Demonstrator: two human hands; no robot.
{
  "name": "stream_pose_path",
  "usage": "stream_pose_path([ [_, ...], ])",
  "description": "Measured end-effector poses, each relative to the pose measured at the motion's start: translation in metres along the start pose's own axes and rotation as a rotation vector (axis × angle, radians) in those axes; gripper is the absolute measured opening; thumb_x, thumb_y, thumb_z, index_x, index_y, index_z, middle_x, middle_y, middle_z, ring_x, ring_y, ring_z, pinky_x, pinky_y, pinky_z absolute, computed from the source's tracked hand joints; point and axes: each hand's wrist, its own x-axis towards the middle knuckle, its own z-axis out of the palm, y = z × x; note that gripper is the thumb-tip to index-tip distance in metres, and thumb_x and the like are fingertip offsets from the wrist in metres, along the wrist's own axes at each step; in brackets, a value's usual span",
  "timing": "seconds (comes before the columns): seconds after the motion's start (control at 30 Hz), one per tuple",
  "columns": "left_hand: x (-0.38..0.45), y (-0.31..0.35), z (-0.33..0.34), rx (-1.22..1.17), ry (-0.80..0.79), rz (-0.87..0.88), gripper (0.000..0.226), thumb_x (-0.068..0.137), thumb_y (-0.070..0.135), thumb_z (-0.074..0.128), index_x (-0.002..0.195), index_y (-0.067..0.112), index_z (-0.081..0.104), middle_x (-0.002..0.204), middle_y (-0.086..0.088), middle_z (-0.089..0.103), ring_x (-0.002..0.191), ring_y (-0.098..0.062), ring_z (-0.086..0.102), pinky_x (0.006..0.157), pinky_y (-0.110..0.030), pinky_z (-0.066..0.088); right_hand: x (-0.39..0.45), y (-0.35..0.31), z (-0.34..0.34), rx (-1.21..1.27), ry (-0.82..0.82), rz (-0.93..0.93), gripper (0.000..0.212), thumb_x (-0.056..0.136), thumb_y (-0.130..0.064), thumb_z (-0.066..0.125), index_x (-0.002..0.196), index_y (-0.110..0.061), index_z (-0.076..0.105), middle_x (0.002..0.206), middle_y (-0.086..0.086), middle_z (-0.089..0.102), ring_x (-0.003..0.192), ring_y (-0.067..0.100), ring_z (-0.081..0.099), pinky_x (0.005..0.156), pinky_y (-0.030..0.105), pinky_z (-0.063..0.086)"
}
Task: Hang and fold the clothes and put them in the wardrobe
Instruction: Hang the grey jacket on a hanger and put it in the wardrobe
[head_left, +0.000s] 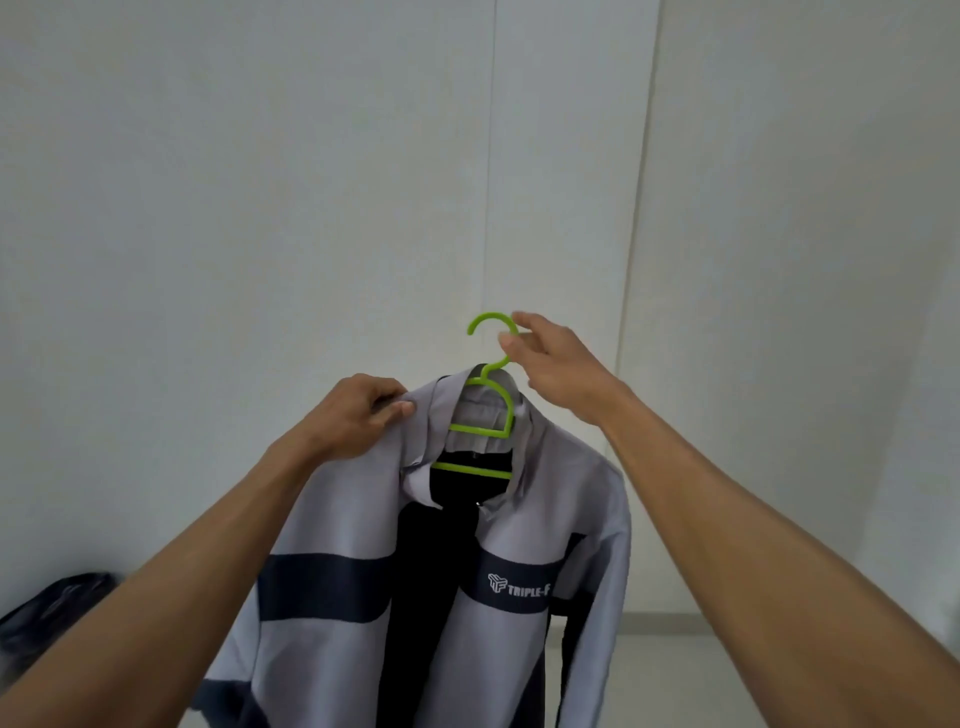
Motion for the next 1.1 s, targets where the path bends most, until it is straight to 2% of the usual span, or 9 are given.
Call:
stream_pose_path([
  [0.07, 0.001, 0.003, 0.002, 0.008, -0.053, -0.006, 0.032, 0.099, 0.026, 0.056, 0.073, 0.006, 0.057, 0.063, -0.007, 0.054, 0.058, -0.014, 0.043, 0.058, -0.029, 0.034, 0.009, -0.010, 0.010, 0.075, 0.074, 0.000, 0.020, 0.102, -0.029, 0.054, 0.109, -0.015, 0.067, 0.090, 0.001, 0.071, 0.088, 0.014, 0.068, 0.090, 0.044, 0.056],
  [0.17, -0.001, 0.000, -0.003, 0.000, -0.118, -0.044, 0.040, 0.102, 0.029, 0.050, 0.068, 0.009, 0.047, 0.059, 0.003, 0.042, 0.056, -0.012, 0.035, 0.057, -0.030, 0.032, 0.015, -0.013, 0.017, 0.106, 0.077, -0.035, 0.018, 0.102, -0.022, 0.054, 0.090, -0.017, 0.067, 0.065, 0.001, 0.062, 0.069, 0.015, 0.066, 0.083, 0.048, 0.057],
  [0.3, 0.000, 0.002, -0.011, -0.086, -0.182, -0.078, 0.039, 0.103, 0.034, 0.048, 0.068, 0.019, 0.051, 0.063, 0.009, 0.046, 0.059, -0.008, 0.039, 0.063, -0.029, 0.035, 0.016, -0.016, 0.017, -0.062, -0.023, -0.083, 0.022, 0.104, -0.023, 0.048, 0.093, -0.017, 0.066, 0.072, 0.003, 0.062, 0.072, 0.014, 0.068, 0.068, 0.033, 0.051],
  [0.43, -0.016, -0.022, -0.004, -0.162, -0.364, -0.251, 0.031, 0.090, 0.053, 0.064, 0.108, 0.027, 0.064, 0.102, 0.011, 0.066, 0.093, -0.007, 0.062, 0.080, -0.028, 0.046, 0.022, -0.012, 0.013, 0.030, 0.102, -0.076, 0.020, 0.103, -0.021, 0.051, 0.096, -0.011, 0.067, 0.070, 0.005, 0.058, 0.065, 0.014, 0.060, 0.073, 0.040, 0.054],
  [0.53, -0.030, -0.051, 0.009, -0.020, -0.421, -0.308, 0.029, 0.083, 0.042, 0.074, 0.096, 0.019, 0.061, 0.094, -0.001, 0.065, 0.089, -0.025, 0.061, 0.076, -0.037, 0.047, 0.026, -0.009, 0.001, 0.050, 0.127, -0.074, 0.020, 0.103, -0.021, 0.050, 0.094, -0.014, 0.066, 0.069, 0.003, 0.054, 0.063, 0.013, 0.055, 0.071, 0.038, 0.052],
  [0.73, -0.027, -0.049, 0.001, -0.103, -0.139, -0.333, 0.047, 0.064, 0.046, 0.089, 0.058, 0.018, 0.052, 0.052, 0.011, 0.046, 0.054, -0.011, 0.043, 0.053, -0.028, 0.031, 0.024, 0.003, -0.024, -0.132, 0.100, -0.074, 0.022, 0.105, -0.024, 0.047, 0.096, -0.014, 0.065, 0.071, 0.002, 0.057, 0.062, 0.012, 0.056, 0.063, 0.028, 0.048],
  [0.93, -0.021, -0.054, 0.004, 0.011, -0.257, -0.347, 0.040, 0.063, 0.037, 0.092, 0.072, 0.014, 0.060, 0.080, -0.002, 0.064, 0.077, -0.023, 0.059, 0.066, -0.035, 0.046, 0.022, 0.004, -0.030, -0.089, 0.163, -0.071, 0.020, 0.104, -0.024, 0.048, 0.098, -0.015, 0.066, 0.071, 0.002, 0.056, 0.063, 0.013, 0.056, 0.059, 0.024, 0.045],
  [1.03, -0.025, -0.056, 0.008, 0.056, -0.161, -0.406, 0.044, 0.056, 0.041, 0.094, 0.065, 0.015, 0.059, 0.067, 0.001, 0.059, 0.067, -0.020, 0.054, 0.056, -0.030, 0.038, 0.020, 0.003, -0.029, -0.109, 0.179, -0.075, 0.021, 0.104, -0.025, 0.049, 0.099, -0.015, 0.067, 0.071, 0.003, 0.059, 0.062, 0.010, 0.057, 0.059, 0.023, 0.045],
  [1.1, -0.027, -0.055, 0.006, 0.142, -0.149, -0.472, 0.051, 0.047, 0.053, 0.093, 0.069, 0.021, 0.061, 0.076, 0.004, 0.060, 0.075, -0.019, 0.057, 0.062, -0.030, 0.044, 0.020, 0.001, -0.029, -0.093, 0.213, -0.070, 0.020, 0.104, -0.025, 0.049, 0.098, -0.016, 0.066, 0.071, 0.002, 0.059, 0.061, 0.011, 0.057, 0.059, 0.023, 0.046],
])
